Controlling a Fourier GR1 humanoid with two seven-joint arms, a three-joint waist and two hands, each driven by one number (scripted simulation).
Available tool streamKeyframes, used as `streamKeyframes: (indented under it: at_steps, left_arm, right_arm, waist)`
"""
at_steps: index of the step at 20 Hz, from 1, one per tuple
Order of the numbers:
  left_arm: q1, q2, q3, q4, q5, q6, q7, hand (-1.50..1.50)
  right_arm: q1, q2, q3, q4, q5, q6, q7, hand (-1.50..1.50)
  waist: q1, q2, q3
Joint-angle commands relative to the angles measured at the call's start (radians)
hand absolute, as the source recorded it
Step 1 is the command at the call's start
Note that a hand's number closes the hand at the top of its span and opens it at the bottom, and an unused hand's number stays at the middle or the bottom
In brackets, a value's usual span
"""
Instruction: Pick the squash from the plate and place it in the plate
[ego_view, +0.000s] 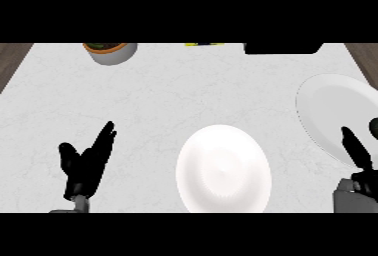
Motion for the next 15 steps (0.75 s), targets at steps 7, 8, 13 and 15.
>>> streamKeyframes:
  at_steps: [7, 8, 13, 15]
  left_arm:
    - [0.033, 0.003, -0.004, -0.034, 0.003, -0.016, 0.053, 0.00]
    - [0.041, -0.041, -0.031, 0.042, -0.036, 0.004, -0.041, 0.00]
    - [-0.037, -0.018, 0.010, 0.038, -0.006, -0.010, 0.041, 0.00]
    - [-0.025, -0.028, -0.003, 0.012, -0.017, 0.009, 0.068, 0.00]
  right_arm:
    - [0.263, 0.021, 0.341, -0.122, 0.252, -0.135, 0.338, -1.50]
    - [0.268, 0.021, 0.336, -0.122, 0.269, -0.133, 0.359, -1.50]
    - [0.279, 0.021, 0.387, -0.148, 0.487, -0.104, 0.584, -1.50]
    - [0.261, 0.021, 0.400, -0.132, 0.543, -0.120, 0.658, -1.50]
  waist:
    - [0.012, 0.010, -0.006]
    - [0.009, 0.011, -0.006]
    - [0.008, 0.012, -0.006]
    - [0.009, 0.012, -0.006]
